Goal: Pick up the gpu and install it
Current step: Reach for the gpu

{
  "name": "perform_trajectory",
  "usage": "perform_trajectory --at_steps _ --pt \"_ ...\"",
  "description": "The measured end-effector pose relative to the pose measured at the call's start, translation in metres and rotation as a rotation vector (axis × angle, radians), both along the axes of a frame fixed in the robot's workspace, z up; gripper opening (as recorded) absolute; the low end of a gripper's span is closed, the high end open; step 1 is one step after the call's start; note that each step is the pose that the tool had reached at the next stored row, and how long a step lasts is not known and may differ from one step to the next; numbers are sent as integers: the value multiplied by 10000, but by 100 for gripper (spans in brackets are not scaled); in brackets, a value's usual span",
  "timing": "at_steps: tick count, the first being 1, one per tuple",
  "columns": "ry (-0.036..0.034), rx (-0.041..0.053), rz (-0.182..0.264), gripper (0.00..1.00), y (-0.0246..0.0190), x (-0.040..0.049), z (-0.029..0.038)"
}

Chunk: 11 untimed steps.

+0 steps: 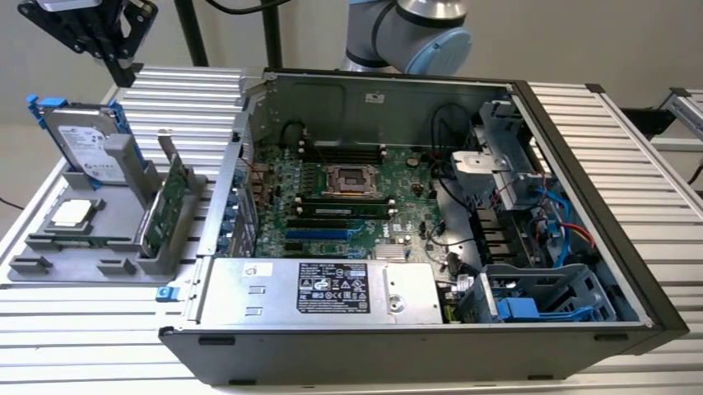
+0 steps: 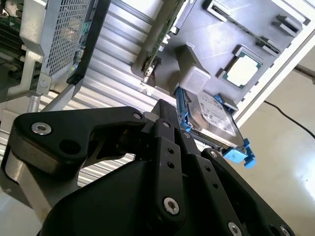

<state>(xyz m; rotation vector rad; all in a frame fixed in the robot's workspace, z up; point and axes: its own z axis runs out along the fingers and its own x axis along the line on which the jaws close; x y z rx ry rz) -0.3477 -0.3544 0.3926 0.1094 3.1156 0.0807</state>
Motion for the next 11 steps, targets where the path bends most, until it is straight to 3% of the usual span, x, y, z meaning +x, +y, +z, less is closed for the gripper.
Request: perform_trajectory --at_steps 8,11 --pt "1 0 -2 0 -2 -2 0" --pt "1 0 -1 0 -22 -2 0"
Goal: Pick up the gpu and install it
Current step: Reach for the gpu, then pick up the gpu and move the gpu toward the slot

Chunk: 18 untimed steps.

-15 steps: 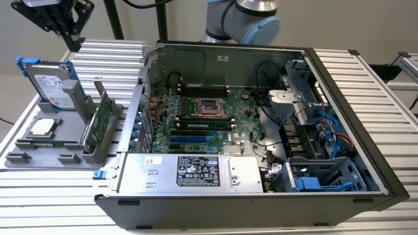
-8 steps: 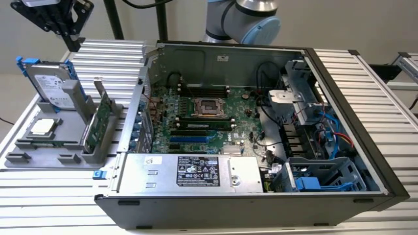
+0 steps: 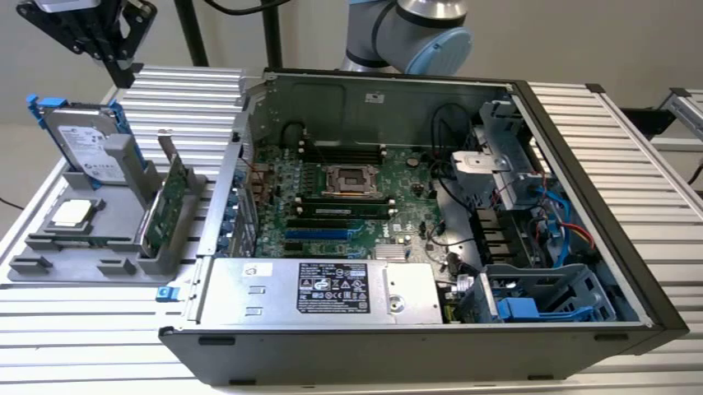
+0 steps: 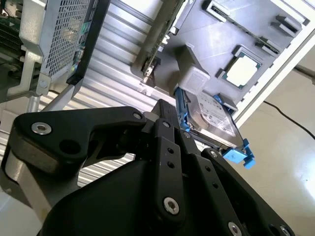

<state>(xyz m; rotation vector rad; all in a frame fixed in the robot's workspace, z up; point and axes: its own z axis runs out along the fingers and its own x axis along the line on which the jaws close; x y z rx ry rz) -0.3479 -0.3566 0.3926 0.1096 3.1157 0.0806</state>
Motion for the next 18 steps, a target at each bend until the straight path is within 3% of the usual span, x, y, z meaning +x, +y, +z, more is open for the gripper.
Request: perform_trajectory --at_steps 8,18 --pt "0 0 0 0 -115 0 0" --pt "16 0 0 0 -295 2 0"
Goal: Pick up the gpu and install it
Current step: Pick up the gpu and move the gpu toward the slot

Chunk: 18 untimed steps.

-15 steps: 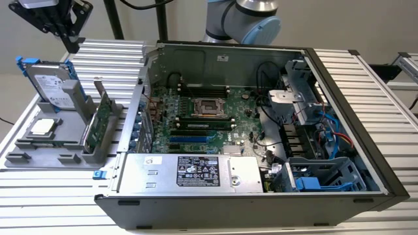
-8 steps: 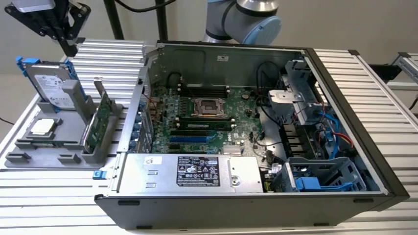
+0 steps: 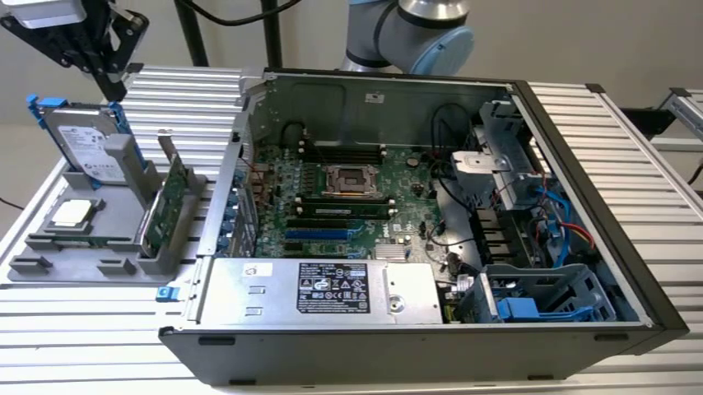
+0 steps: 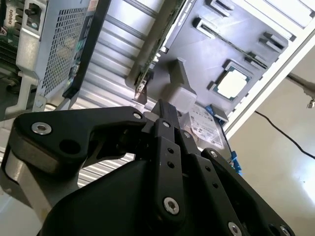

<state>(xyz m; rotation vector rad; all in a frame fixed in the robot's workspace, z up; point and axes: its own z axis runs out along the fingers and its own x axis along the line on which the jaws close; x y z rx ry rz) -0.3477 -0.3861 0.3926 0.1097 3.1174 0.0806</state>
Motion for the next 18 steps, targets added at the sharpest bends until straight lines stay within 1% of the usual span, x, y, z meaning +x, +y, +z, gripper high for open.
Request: perform_trajectory --at_steps 4,10,15,18 --pt "34 0 0 0 -87 6 0" --pt "106 0 0 0 -225 28 0" --pt "120 6 1 0 -340 38 0" --pt "121 8 0 0 -401 39 0"
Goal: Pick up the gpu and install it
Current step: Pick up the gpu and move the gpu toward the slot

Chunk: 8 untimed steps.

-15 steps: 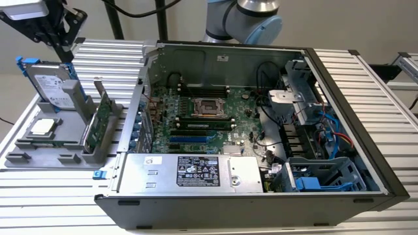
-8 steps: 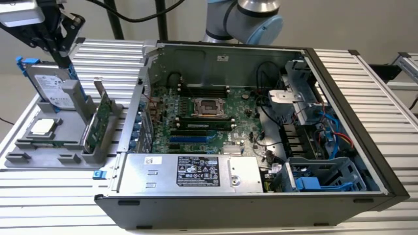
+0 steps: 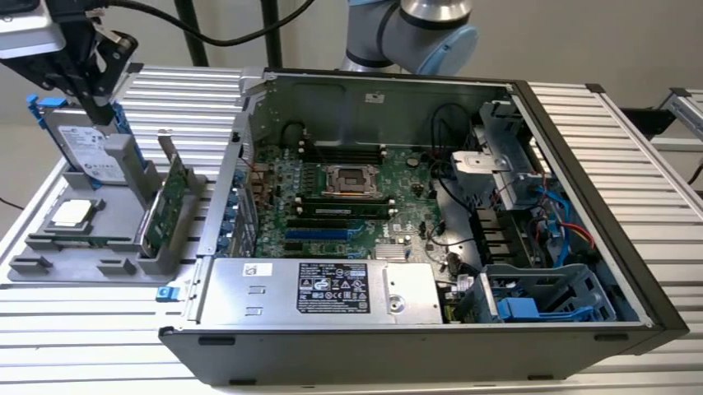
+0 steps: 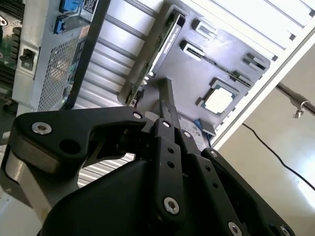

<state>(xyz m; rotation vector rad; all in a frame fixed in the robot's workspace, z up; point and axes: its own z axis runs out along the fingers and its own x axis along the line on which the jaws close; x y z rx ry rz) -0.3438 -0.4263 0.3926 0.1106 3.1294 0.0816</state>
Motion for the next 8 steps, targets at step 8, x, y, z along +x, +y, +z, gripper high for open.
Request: perform_trajectory --at_steps 8 --pt "0 0 1 0 -100 0 0"
